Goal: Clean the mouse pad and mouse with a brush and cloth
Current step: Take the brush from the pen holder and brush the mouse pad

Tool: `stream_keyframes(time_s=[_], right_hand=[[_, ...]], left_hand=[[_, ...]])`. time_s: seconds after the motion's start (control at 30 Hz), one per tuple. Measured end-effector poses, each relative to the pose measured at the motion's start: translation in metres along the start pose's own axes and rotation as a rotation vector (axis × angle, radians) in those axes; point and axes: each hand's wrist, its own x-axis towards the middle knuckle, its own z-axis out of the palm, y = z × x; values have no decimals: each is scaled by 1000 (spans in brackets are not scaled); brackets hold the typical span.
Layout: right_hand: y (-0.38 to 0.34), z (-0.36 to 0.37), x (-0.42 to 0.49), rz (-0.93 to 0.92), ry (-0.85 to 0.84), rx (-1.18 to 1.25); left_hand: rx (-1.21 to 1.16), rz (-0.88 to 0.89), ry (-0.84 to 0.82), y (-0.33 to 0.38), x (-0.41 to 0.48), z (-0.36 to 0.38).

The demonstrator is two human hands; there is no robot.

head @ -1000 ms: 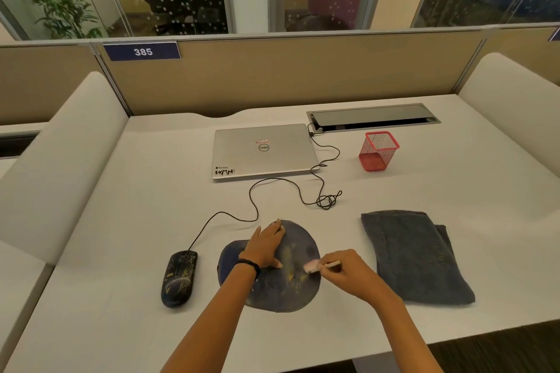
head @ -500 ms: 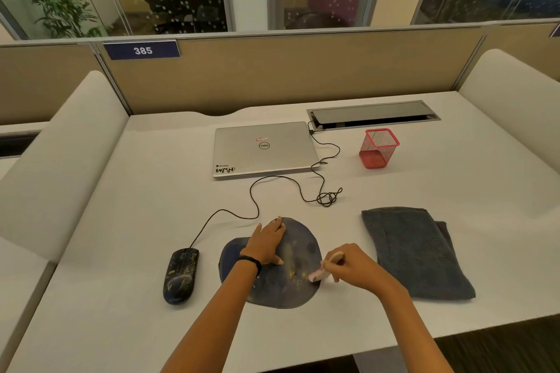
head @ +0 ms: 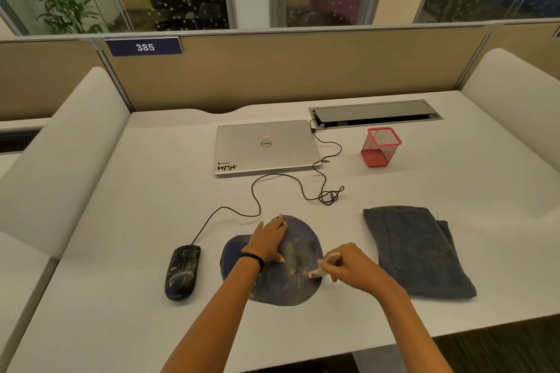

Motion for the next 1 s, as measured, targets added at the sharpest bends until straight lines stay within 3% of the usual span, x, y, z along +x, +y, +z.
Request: stream_keyframes(time_s=[0.23, 0.47, 0.73, 1.0], right_hand=[[-4, -1, 10, -91, 201, 52], [-9, 5, 3, -63, -61, -109], [-9, 10, 18, -125, 153, -87], [0, 22, 15, -118, -80, -243]], left_hand=[[6, -6, -8, 0, 0, 0], [8, -8, -12, -1, 2, 2], [9, -11, -8, -1, 2, 3], [18, -8, 0, -1, 2, 3]])
